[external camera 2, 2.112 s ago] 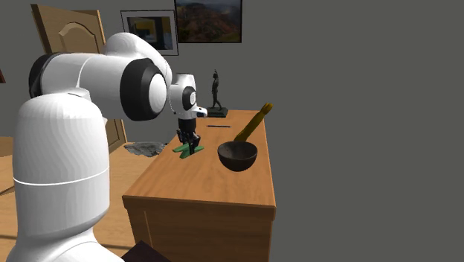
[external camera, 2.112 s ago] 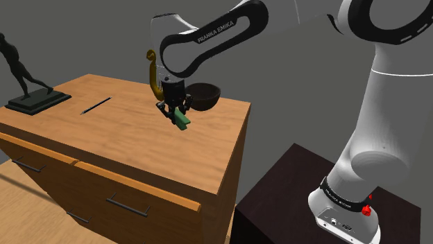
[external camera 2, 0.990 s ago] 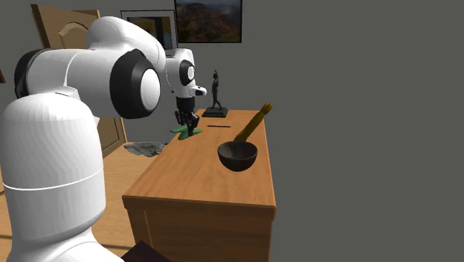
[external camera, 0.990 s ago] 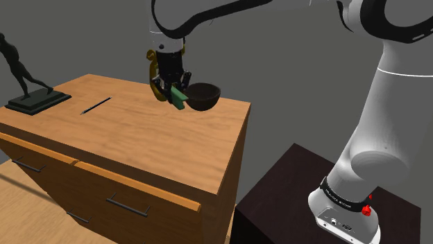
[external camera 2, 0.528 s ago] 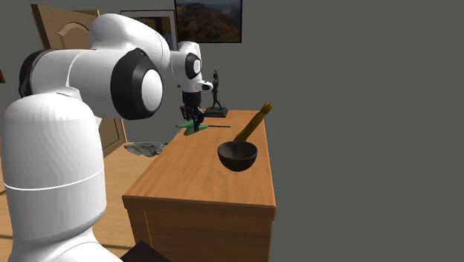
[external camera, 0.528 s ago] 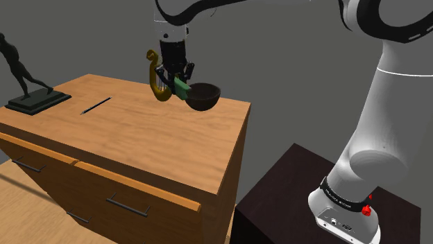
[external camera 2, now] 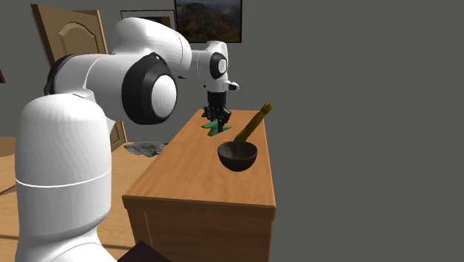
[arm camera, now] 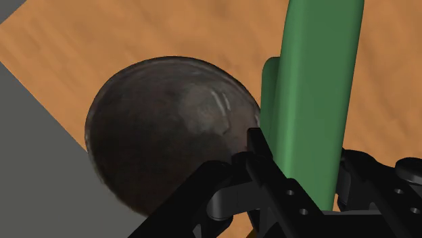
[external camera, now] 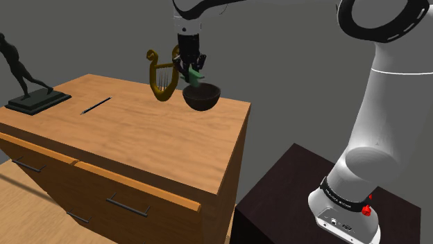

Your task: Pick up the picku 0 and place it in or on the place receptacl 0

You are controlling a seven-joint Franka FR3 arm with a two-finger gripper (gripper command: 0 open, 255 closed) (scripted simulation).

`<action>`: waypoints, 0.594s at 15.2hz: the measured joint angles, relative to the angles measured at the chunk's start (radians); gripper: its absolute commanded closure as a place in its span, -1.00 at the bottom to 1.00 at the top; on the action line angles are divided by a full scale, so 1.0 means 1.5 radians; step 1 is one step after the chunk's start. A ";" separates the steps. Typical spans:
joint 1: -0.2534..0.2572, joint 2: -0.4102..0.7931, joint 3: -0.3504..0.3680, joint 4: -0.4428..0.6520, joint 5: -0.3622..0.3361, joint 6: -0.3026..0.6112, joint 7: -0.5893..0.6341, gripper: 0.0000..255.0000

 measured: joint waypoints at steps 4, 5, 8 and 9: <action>-0.030 0.022 -0.019 0.028 -0.001 -0.006 -0.050 1.00; -0.038 0.034 -0.025 0.043 -0.002 -0.010 -0.064 1.00; -0.051 0.049 -0.033 0.054 -0.004 -0.007 -0.086 1.00; -0.052 0.051 -0.034 0.051 -0.004 -0.001 -0.088 1.00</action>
